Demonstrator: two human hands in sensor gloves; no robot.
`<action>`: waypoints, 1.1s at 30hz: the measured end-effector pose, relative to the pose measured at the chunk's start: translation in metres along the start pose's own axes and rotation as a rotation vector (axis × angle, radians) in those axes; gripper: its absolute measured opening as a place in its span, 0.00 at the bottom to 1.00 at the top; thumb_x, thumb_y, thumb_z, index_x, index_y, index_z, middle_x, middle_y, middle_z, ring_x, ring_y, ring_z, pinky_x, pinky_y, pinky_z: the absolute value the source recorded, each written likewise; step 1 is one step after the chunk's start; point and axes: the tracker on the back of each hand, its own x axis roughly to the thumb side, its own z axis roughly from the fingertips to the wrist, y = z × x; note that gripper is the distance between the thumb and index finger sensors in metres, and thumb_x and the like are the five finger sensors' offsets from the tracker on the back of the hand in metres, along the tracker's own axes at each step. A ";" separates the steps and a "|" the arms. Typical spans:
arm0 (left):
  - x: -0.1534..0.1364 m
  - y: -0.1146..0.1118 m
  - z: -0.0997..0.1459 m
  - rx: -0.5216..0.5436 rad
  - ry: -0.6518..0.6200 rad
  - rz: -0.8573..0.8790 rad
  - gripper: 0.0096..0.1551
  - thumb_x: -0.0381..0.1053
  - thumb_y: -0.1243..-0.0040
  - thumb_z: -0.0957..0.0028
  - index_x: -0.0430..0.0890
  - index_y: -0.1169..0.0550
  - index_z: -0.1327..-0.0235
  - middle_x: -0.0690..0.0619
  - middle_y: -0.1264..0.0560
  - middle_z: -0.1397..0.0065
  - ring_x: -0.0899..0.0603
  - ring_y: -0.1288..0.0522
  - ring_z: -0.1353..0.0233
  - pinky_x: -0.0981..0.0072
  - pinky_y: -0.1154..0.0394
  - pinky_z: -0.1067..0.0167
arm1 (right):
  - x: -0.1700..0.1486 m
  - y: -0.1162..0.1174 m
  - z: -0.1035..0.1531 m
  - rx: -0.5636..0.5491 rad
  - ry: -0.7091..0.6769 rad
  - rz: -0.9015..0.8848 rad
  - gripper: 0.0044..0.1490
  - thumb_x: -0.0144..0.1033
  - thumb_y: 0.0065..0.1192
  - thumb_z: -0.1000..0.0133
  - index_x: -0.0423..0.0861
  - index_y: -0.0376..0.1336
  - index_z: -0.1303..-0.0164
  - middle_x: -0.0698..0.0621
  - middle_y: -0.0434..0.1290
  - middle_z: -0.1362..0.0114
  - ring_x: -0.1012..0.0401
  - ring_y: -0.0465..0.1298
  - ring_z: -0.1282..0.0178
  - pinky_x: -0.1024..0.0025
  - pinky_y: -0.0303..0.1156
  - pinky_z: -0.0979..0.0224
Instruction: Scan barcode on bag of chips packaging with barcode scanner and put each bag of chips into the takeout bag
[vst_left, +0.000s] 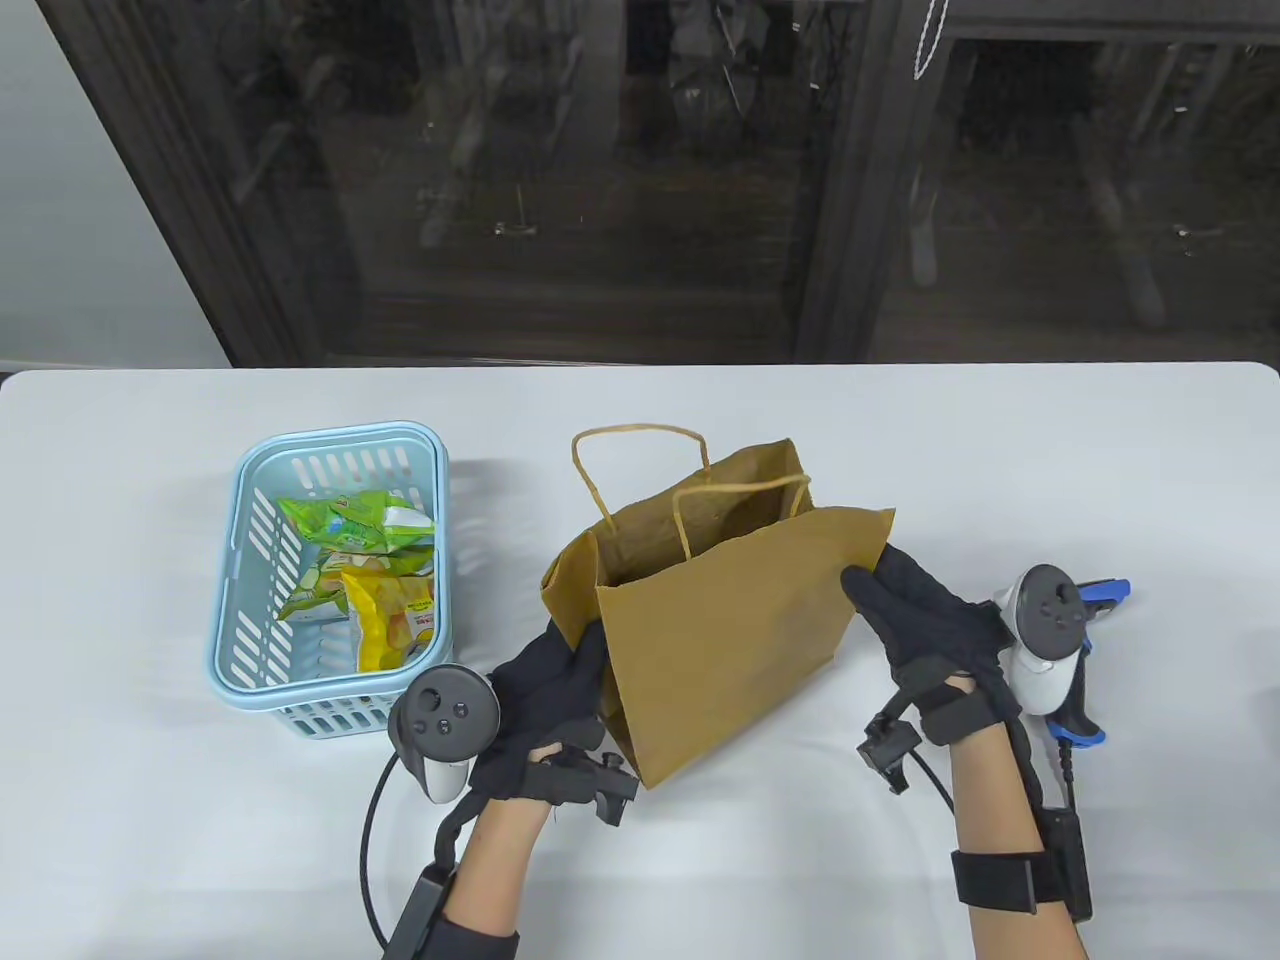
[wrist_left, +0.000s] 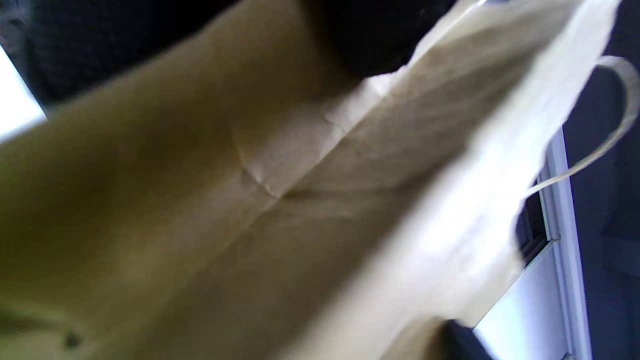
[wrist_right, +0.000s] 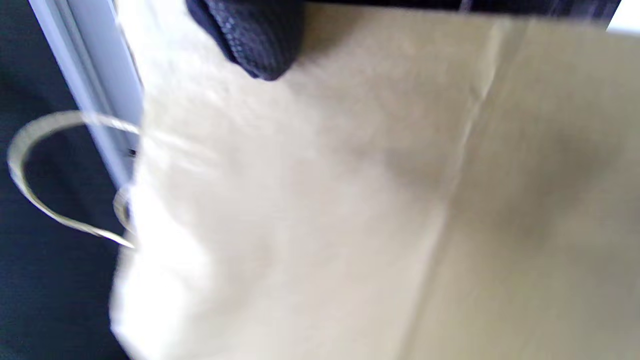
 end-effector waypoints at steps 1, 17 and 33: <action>0.000 0.001 0.000 0.003 0.004 0.032 0.28 0.47 0.42 0.42 0.46 0.27 0.27 0.39 0.15 0.41 0.32 0.12 0.54 0.50 0.14 0.64 | -0.001 -0.002 -0.001 -0.033 0.020 0.052 0.25 0.35 0.61 0.38 0.51 0.65 0.29 0.48 0.73 0.28 0.47 0.76 0.33 0.43 0.69 0.29; 0.047 0.014 0.003 -0.191 -0.251 -0.134 0.17 0.51 0.32 0.45 0.41 0.15 0.52 0.44 0.12 0.56 0.38 0.12 0.58 0.50 0.16 0.62 | -0.016 -0.020 -0.037 -0.153 0.291 0.218 0.25 0.35 0.53 0.40 0.59 0.63 0.31 0.52 0.66 0.24 0.46 0.68 0.26 0.42 0.63 0.24; 0.057 -0.009 0.005 -0.569 -0.270 -0.306 0.22 0.59 0.32 0.46 0.39 0.11 0.65 0.47 0.09 0.67 0.41 0.10 0.67 0.53 0.15 0.71 | -0.019 0.057 -0.075 0.164 0.364 0.332 0.28 0.39 0.47 0.35 0.62 0.53 0.22 0.56 0.58 0.17 0.48 0.61 0.17 0.44 0.58 0.16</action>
